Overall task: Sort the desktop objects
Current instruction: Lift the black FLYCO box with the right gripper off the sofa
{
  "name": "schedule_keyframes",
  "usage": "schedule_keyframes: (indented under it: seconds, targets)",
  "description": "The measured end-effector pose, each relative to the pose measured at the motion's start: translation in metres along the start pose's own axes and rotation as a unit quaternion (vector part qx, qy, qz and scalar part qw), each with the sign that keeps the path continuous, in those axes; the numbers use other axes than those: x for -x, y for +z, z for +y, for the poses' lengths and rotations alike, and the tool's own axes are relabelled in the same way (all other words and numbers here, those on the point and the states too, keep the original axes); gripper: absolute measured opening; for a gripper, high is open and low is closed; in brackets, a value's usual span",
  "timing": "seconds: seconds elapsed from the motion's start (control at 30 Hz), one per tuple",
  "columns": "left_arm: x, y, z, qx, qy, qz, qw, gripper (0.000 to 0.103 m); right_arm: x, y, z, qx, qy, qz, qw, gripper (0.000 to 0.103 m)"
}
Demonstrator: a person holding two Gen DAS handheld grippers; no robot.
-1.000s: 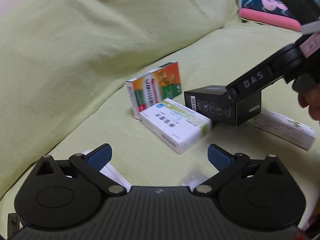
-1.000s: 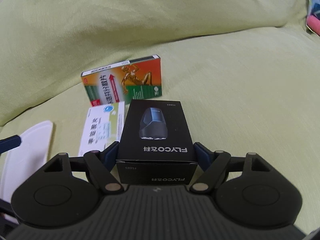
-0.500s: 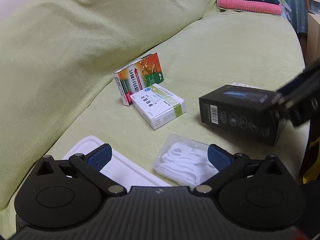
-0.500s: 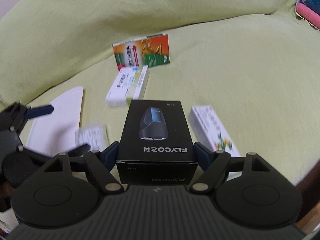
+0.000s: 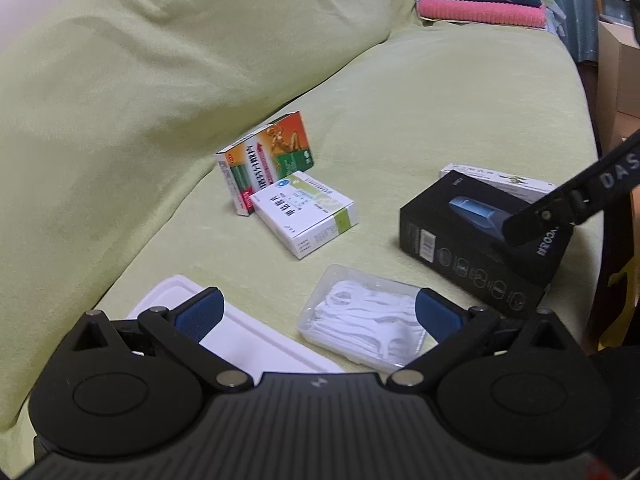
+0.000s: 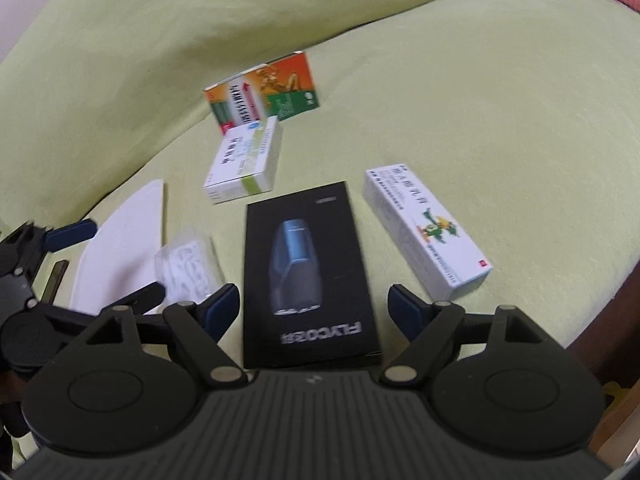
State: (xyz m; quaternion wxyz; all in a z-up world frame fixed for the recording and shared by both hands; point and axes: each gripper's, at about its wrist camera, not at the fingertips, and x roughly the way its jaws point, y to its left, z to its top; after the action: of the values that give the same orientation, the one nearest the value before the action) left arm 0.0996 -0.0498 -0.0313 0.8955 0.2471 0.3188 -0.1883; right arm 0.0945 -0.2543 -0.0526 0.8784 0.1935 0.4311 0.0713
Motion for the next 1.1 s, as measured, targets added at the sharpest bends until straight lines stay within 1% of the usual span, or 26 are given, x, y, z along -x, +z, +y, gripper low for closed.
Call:
schedule_keyframes:
  seconds: [0.2, 0.37, 0.4, 0.47, 0.57, 0.63, 0.7, 0.8, 0.87, 0.93, 1.1]
  targets:
    - [-0.002, 0.002, -0.008, -0.013, -0.022, -0.002, 0.9997, 0.103, -0.016, -0.001, -0.016, -0.038, 0.019, 0.021, 0.999, 0.079]
    - [-0.004, 0.002, -0.015, -0.024, -0.030, -0.001, 0.9992, 0.103, -0.031, -0.003, -0.027, -0.081, 0.057, 0.036, 0.994, 0.080]
    - [-0.004, 0.002, -0.017, -0.026, -0.031, -0.001, 0.9992, 0.103, -0.033, -0.003, -0.027, -0.087, 0.062, 0.039, 0.994, 0.083]
    - [-0.005, 0.002, -0.018, -0.028, -0.032, 0.000, 0.9991, 0.103, -0.037, -0.004, -0.029, -0.097, 0.071, 0.044, 0.992, 0.085]
    - [-0.005, 0.002, -0.020, -0.031, -0.033, 0.001, 0.9990, 0.103, -0.038, -0.003, -0.025, -0.092, 0.070, 0.046, 0.992, 0.085]
    - [-0.004, 0.002, -0.022, -0.033, -0.033, 0.002, 0.9989, 0.103, -0.035, -0.003, -0.023, -0.086, 0.065, 0.043, 0.993, 0.081]
    - [-0.004, 0.002, -0.024, -0.034, -0.033, 0.002, 0.9989, 0.103, -0.028, -0.003, -0.019, -0.075, 0.059, 0.036, 0.995, 0.070]
    - [-0.003, 0.003, -0.027, -0.041, -0.030, 0.002, 0.9987, 0.103, -0.014, -0.001, -0.012, -0.045, 0.054, 0.026, 0.997, 0.058]
    - [-0.003, 0.002, -0.029, -0.046, -0.032, 0.001, 0.9984, 0.103, -0.007, 0.000, -0.003, -0.019, 0.051, 0.024, 0.998, 0.055]
    - [-0.002, 0.001, -0.031, -0.050, -0.032, 0.000, 0.9982, 0.103, -0.005, 0.002, 0.003, -0.007, 0.055, 0.022, 0.998, 0.052]
    - [-0.001, -0.003, -0.030, -0.059, -0.028, 0.002, 0.9979, 0.103, -0.008, 0.004, 0.002, -0.039, 0.090, 0.029, 0.995, 0.047]
